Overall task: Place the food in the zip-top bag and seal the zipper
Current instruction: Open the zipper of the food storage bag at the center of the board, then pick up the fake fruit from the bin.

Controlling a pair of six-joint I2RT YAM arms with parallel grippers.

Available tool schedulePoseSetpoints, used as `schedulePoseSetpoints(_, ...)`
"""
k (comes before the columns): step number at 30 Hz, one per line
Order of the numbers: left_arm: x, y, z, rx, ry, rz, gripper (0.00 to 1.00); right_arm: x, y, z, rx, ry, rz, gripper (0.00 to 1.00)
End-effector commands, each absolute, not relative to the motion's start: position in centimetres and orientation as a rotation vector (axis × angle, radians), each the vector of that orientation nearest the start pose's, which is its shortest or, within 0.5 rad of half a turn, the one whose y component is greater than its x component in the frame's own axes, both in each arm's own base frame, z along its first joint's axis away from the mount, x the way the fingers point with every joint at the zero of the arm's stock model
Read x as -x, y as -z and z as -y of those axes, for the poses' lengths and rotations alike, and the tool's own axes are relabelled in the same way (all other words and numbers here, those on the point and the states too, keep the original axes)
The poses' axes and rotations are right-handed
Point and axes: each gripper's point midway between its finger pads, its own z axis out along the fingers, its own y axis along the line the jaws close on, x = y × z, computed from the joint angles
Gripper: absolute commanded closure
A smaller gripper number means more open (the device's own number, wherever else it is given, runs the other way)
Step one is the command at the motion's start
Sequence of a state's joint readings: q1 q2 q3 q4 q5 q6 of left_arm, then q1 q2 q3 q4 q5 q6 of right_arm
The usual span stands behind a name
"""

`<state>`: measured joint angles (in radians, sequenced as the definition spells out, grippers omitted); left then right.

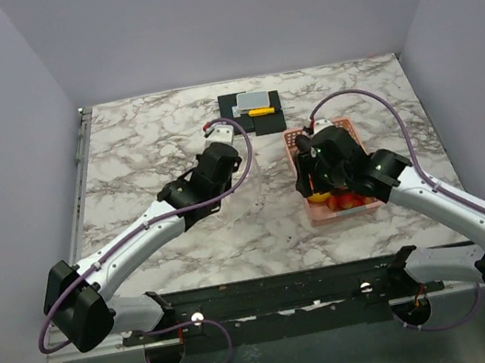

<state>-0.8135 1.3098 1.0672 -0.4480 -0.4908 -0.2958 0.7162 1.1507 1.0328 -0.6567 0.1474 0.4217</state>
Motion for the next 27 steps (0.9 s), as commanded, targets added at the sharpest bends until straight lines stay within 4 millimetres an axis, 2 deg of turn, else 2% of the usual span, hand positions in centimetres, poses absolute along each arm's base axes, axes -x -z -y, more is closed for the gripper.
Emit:
schedulePoseSetpoints(1, -30.2, -19.4, 21.0, -0.277, 0.087, -2.121, 1.00, -23.8, -16.7, -16.5, 0.220, -0.193, -2.394, 0.38)
schedulePoseSetpoints(11, -30.1, -19.5, 20.9, -0.278, 0.081, -2.117, 1.00, -25.6, -15.5, -12.5, 0.071, 0.102, -2.354, 0.39)
schedulePoseSetpoints(14, -30.1, -19.4, 20.9, -0.279, 0.085, -2.119, 1.00, -26.4, -15.6, -11.4, 0.019, 0.167, -2.331, 0.35)
schedulePoseSetpoints(19, -30.0, -19.7, 20.8, -0.278, 0.086, -2.111, 1.00, -28.1, -15.4, -10.1, -0.057, 0.185, -2.317, 0.34)
schedulePoseSetpoints(20, -30.0, -19.7, 20.8, -0.277, 0.086, -2.110, 1.00, -28.3, -15.3, -10.0, -0.069, 0.188, -2.318, 0.31)
schedulePoseSetpoints(23, -30.0, -19.9, 20.6, -0.275, 0.079, -2.106, 1.00, -29.2, -14.4, -9.6, -0.101, 0.188, -2.332, 0.25)
schedulePoseSetpoints(27, -30.0, -19.9, 20.5, -0.277, 0.075, -2.103, 1.00, -30.3, -12.9, -9.5, -0.154, 0.134, -2.360, 0.23)
